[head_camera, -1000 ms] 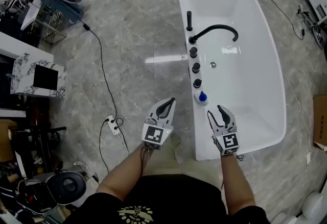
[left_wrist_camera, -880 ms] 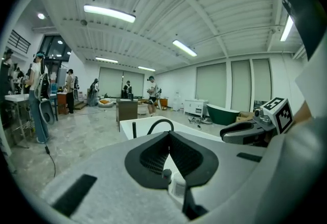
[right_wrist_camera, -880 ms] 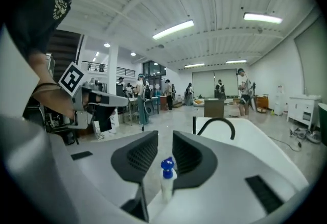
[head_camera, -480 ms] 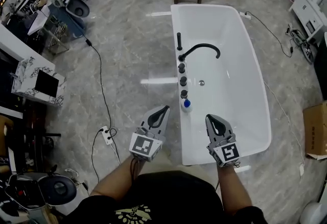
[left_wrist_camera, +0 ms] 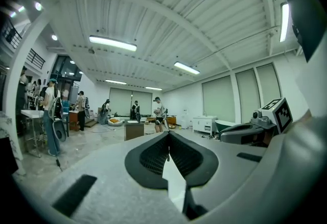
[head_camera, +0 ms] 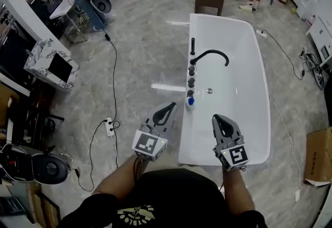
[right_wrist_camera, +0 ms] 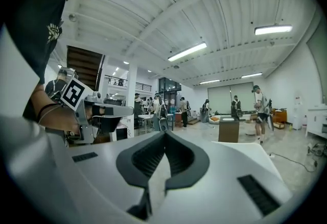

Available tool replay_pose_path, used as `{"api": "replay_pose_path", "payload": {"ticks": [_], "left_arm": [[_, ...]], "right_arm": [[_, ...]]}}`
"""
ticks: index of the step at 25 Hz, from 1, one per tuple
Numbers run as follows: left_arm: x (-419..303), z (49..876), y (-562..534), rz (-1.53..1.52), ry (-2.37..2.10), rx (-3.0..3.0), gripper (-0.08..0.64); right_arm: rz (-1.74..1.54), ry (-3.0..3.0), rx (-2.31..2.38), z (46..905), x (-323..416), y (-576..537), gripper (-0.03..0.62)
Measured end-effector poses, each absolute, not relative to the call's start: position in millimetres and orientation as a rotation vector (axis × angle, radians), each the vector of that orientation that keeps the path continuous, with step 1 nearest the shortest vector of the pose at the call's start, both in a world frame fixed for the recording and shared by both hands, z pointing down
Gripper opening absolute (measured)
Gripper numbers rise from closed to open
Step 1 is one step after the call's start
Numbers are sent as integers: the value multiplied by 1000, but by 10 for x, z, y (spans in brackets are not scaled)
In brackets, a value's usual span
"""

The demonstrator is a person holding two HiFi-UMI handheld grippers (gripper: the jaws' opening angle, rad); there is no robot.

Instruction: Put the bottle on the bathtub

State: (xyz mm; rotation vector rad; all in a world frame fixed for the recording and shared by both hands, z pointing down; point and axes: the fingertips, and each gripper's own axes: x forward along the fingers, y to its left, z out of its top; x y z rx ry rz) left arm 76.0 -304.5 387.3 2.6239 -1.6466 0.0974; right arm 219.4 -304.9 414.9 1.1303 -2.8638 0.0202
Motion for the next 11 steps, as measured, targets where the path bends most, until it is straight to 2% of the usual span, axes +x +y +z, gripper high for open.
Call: {"api": "replay_pose_path", "payload": {"ticks": [11], "left_arm": [[366,3782,-2794,186,-1791,2534,9]], "right_arm": [[174,-2841,1068,4319,1980,-3108,11]]}}
